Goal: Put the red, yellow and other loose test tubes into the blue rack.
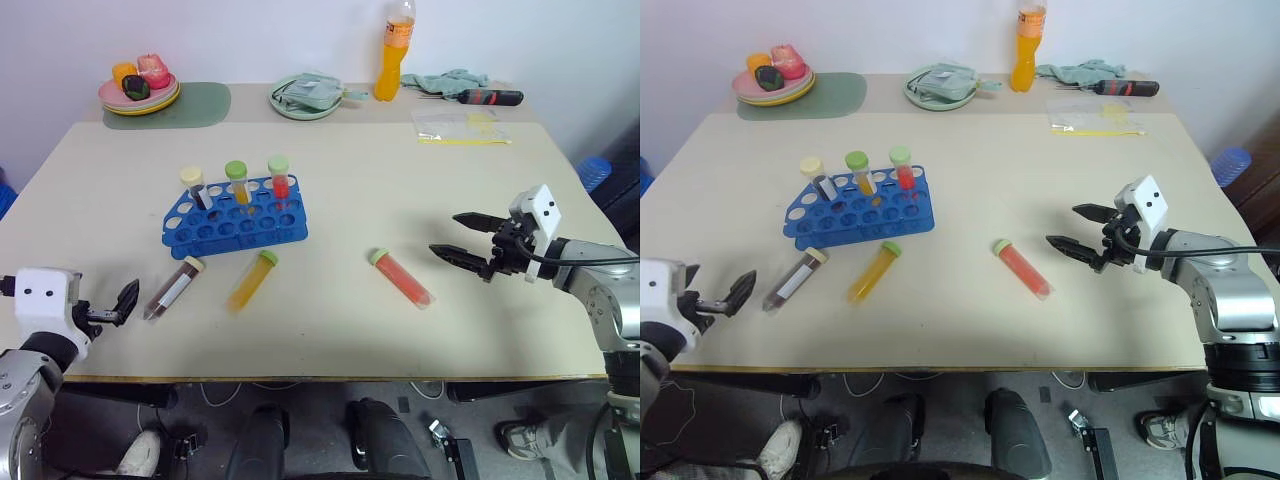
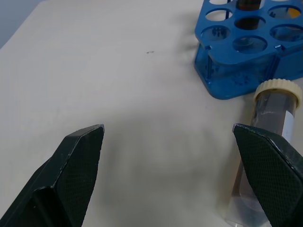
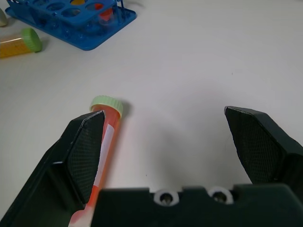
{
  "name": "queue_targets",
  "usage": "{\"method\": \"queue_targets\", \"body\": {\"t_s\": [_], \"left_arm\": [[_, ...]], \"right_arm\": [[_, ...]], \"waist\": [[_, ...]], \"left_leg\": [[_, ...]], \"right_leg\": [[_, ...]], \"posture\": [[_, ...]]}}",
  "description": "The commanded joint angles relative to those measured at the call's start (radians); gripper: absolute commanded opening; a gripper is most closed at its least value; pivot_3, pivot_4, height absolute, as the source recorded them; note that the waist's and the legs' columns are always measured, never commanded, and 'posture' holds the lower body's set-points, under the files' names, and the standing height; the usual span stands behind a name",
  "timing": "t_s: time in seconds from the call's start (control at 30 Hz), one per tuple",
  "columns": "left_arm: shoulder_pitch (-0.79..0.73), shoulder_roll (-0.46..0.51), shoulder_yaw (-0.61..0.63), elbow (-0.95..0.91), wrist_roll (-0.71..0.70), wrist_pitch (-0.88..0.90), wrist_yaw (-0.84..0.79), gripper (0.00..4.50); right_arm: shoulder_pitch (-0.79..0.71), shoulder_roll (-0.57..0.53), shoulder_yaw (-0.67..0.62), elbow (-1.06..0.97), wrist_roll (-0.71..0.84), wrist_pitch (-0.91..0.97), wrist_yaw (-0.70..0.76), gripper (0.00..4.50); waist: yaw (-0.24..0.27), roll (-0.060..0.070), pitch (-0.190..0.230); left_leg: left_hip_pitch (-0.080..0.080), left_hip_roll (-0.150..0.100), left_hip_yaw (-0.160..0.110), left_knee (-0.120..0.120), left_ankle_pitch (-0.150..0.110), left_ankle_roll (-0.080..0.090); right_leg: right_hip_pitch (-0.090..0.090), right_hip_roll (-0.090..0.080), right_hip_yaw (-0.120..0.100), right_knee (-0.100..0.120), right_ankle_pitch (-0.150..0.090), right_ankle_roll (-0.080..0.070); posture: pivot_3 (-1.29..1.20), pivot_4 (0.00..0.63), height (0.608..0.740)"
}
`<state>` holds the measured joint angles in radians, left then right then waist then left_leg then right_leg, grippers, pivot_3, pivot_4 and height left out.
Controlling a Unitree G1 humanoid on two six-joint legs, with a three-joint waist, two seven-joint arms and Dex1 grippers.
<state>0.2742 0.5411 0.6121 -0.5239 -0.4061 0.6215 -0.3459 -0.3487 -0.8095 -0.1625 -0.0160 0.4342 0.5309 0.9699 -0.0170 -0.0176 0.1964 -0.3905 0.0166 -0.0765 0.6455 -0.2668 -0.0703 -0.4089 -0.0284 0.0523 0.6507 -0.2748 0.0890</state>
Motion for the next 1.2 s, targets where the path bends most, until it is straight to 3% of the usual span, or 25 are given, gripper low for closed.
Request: {"method": "queue_targets", "body": {"t_s": [0.03,0.3,0.47,0.6,0.73,0.83,1.2], "left_arm": [[0.006,-0.01,0.018,-0.04,0.002,-0.013,0.014,4.48],[-0.012,-0.016,0.004,-0.069,-0.016,-0.033,-0.003,4.48],[-0.046,-0.005,-0.095,-0.134,-0.079,-0.039,-0.087,4.48],[-0.094,0.027,-0.257,-0.13,-0.043,-0.085,-0.162,4.48],[-0.194,0.024,-0.399,-0.085,-0.029,-0.114,-0.209,4.48],[-0.238,0.006,-0.452,-0.057,-0.02,-0.128,-0.21,4.48],[-0.268,-0.046,-0.583,-0.078,-0.002,-0.148,-0.204,4.48]], "right_arm": [[-0.022,-0.009,-0.001,-0.041,0.004,0.014,-0.011,4.5],[-0.056,0.019,0.044,-0.106,0.008,0.096,-0.077,4.5],[-0.109,-0.009,0.112,-0.253,0.001,0.295,-0.156,4.5],[-0.173,-0.048,0.164,-0.387,0.07,0.534,-0.176,4.5],[-0.332,0.021,0.222,-0.449,0.098,0.948,-0.315,4.5],[-0.401,0.072,0.26,-0.402,0.148,1.076,-0.428,4.5],[-0.667,0.087,0.494,0.028,0.572,1.084,-0.919,4.5]], "waist": [[0.0,0.0,0.0],[0.0,0.0,0.0],[0.001,0.0,0.0],[0.004,0.0,0.0],[0.0,0.0,0.0],[0.0,0.0,0.0],[-0.003,0.001,0.0]], "left_leg": [[0.0,0.0,0.0,0.0,0.0,0.0],[0.0,0.0,0.0,0.0,0.0,0.0],[0.0,0.0,0.0,0.0,0.0,0.0],[0.0,0.0,0.0,0.0,0.0,0.0],[0.0,0.0,0.0,0.001,0.0,0.0],[0.0,0.0,0.0,0.001,0.0,0.0],[-0.002,0.0,0.0,0.001,-0.002,0.004]], "right_leg": [[0.0,0.0,0.0,0.0,0.0,0.0],[0.0,0.0,0.0,0.0,0.0,0.0],[0.0,0.0,0.0,0.0,0.0,0.0],[0.0,0.0,0.0,0.0,0.0,0.0],[0.0,0.0,0.0,0.0,0.0,-0.001],[0.0,0.001,0.0,0.0,0.0,-0.001],[-0.002,0.001,0.0,0.0,0.001,0.0]], "posture": [[0.0,0.15,0.74],[0.0,0.15,0.74],[0.0,0.15,0.74],[0.0,0.15,0.74],[0.0,0.15,0.74],[0.0,0.15,0.74],[0.0,0.15,0.74]]}}
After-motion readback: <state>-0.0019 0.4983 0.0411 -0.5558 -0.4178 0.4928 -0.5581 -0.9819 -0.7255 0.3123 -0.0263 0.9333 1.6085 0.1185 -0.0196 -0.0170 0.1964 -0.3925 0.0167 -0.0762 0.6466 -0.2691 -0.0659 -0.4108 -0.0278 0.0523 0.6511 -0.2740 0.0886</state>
